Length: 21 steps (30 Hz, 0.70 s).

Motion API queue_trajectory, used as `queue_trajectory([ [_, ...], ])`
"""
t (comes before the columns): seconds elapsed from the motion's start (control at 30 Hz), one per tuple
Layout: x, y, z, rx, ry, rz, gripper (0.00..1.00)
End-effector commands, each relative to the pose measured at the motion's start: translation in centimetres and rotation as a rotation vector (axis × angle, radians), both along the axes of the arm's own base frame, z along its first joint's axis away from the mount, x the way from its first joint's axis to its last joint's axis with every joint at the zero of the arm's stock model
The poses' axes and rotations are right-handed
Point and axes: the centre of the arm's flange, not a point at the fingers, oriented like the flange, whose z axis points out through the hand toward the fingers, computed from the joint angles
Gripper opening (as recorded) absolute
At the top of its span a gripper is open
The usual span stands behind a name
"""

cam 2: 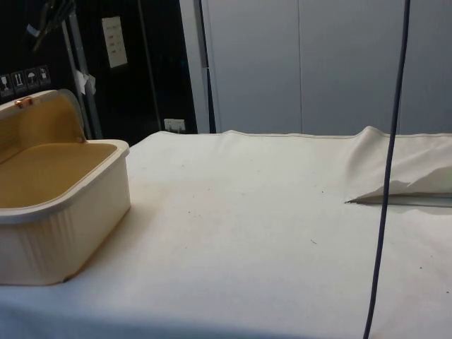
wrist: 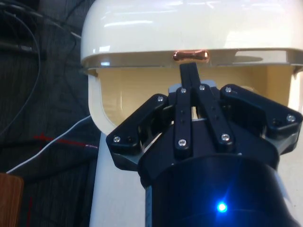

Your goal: Open the lid, then close it.

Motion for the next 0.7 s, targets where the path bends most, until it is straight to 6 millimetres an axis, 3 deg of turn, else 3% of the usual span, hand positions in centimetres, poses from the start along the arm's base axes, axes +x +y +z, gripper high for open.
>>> queue_trajectory([
  [0.0,0.0,0.0,0.0,-0.001,0.007,0.002,0.0],
  [0.5,0.8,0.1,0.5,-0.009,0.116,0.026,0.0],
  [0.67,2.1,0.4,0.3,0.002,0.16,0.04,0.0],
])
